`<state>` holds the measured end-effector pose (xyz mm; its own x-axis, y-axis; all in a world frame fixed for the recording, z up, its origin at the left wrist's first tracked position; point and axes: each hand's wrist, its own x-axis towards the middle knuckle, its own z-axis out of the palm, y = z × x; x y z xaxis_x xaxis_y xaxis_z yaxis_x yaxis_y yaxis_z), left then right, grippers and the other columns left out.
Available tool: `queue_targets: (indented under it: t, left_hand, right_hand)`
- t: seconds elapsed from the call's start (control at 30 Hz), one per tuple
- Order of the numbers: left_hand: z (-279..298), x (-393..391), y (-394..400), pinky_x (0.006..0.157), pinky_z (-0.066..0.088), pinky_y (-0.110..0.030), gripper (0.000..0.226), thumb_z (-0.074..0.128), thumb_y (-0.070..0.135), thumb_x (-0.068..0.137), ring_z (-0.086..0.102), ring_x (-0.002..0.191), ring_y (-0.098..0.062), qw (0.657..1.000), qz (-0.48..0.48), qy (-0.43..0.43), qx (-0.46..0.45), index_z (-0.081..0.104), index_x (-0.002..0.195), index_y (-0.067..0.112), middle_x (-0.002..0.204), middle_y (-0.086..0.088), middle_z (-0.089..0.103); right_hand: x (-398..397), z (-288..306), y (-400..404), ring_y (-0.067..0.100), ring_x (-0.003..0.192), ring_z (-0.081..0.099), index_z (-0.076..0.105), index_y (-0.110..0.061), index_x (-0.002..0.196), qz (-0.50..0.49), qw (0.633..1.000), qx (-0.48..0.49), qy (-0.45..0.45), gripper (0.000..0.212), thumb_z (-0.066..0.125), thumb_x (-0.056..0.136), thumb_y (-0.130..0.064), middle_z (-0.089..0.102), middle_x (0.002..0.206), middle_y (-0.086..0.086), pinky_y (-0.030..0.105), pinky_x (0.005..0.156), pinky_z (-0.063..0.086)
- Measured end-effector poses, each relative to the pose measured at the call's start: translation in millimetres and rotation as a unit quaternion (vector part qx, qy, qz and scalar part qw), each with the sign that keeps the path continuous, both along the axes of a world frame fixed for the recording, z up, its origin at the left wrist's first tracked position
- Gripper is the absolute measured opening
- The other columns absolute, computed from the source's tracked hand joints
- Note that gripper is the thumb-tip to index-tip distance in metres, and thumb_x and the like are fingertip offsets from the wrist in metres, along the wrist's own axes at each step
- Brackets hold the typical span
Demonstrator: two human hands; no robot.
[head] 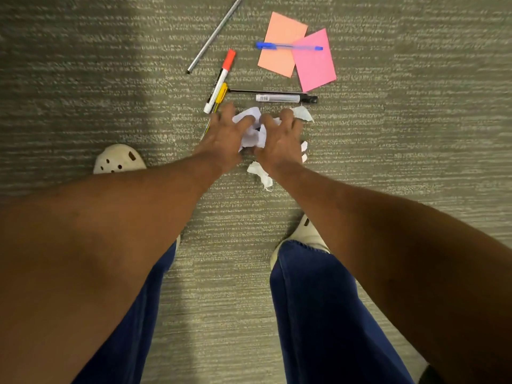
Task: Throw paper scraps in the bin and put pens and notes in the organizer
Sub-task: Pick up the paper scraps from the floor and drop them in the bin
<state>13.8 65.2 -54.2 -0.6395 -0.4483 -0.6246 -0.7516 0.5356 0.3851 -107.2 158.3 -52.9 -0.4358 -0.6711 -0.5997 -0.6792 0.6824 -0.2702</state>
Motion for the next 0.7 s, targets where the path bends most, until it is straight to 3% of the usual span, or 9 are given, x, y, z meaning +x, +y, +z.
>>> queue_targets:
  t: [0.07,0.13,0.23,0.3,0.4,0.57,0.63,0.7]
  left_hand:
    - [2,-8,-2,0.094,0.052,-0.050,0.064,0.077,0.002,0.086,0.042,0.133,-0.041,1.000,-0.018,-0.007,-0.014,0.050,0.140,0.021,0.145,-0.019,0.037]
    - [2,-15,-6,0.098,0.050,-0.049,0.055,0.073,0.001,0.090,0.041,0.137,-0.040,0.999,-0.032,-0.009,-0.024,0.053,0.138,0.017,0.140,-0.019,0.043]
    - [0,-21,-9,0.105,0.047,-0.048,0.040,0.069,0.005,0.094,0.045,0.135,-0.040,0.999,-0.023,0.006,-0.021,0.064,0.133,0.009,0.132,-0.019,0.054]
    - [0,-23,-10,0.102,0.049,-0.043,0.033,0.067,0.001,0.095,0.055,0.127,-0.039,1.000,0.002,0.008,-0.018,0.071,0.127,0.004,0.131,-0.018,0.059]
    - [2,-22,-10,0.096,0.053,-0.039,0.022,0.069,0.004,0.095,0.066,0.117,-0.033,0.994,0.108,0.004,0.003,0.079,0.115,0.005,0.126,-0.016,0.070]
    - [20,-15,-6,0.084,0.050,-0.025,0.016,0.076,0.011,0.092,0.071,0.110,-0.023,0.942,0.330,0.013,0.066,0.083,0.107,0.008,0.124,-0.012,0.076]
    - [34,-12,-7,0.087,0.059,-0.028,0.015,0.082,0.011,0.089,0.075,0.103,-0.025,0.901,0.425,0.018,0.085,0.084,0.104,0.008,0.120,-0.012,0.078]
    - [51,-9,-12,0.083,0.066,-0.038,0.014,0.085,0.012,0.085,0.079,0.090,-0.027,0.860,0.499,0.009,0.103,0.084,0.099,0.010,0.108,-0.012,0.081]
  right_hand:
    - [-5,-4,1,0.034,0.127,0.040,0.057,-0.025,0.133,0.033,0.999,-0.009,0.004,0.056,0.071,0.085,-0.001,0.039,0.144,0.011,0.041,0.091,0.054]
    - [-14,-8,1,0.031,0.123,0.043,0.060,-0.023,0.134,0.048,0.999,-0.023,-0.006,0.058,0.063,0.087,0.011,0.043,0.140,0.010,0.039,0.089,0.054]
    - [-29,-13,2,0.025,0.112,0.054,0.069,-0.018,0.129,0.050,0.998,-0.038,-0.019,0.049,0.061,0.090,0.012,0.053,0.124,0.007,0.033,0.090,0.054]
    - [-39,-14,5,0.019,0.097,0.060,0.070,-0.014,0.128,0.006,0.999,-0.030,-0.033,0.044,0.060,0.092,0.010,0.059,0.112,0.004,0.023,0.079,0.054]
    - [-53,-8,13,0.008,0.081,0.061,0.072,-0.013,0.127,-0.092,0.993,-0.033,-0.063,0.041,0.066,0.092,0.005,0.068,0.114,0.004,0.004,0.063,0.049]
    - [-59,11,26,0.008,0.102,0.061,0.071,-0.009,0.128,-0.260,0.955,-0.044,-0.135,0.048,0.085,0.082,-0.009,0.070,0.133,0.008,-0.005,0.069,0.041]
    - [-57,23,27,0.015,0.115,0.065,0.069,-0.010,0.130,-0.335,0.926,-0.028,-0.174,0.055,0.089,0.078,-0.013,0.066,0.139,0.008,0.009,0.085,0.052]
    - [-53,41,25,0.025,0.117,0.069,0.067,-0.008,0.132,-0.407,0.883,-0.027,-0.233,0.060,0.090,0.077,-0.010,0.069,0.134,0.011,0.034,0.100,0.058]
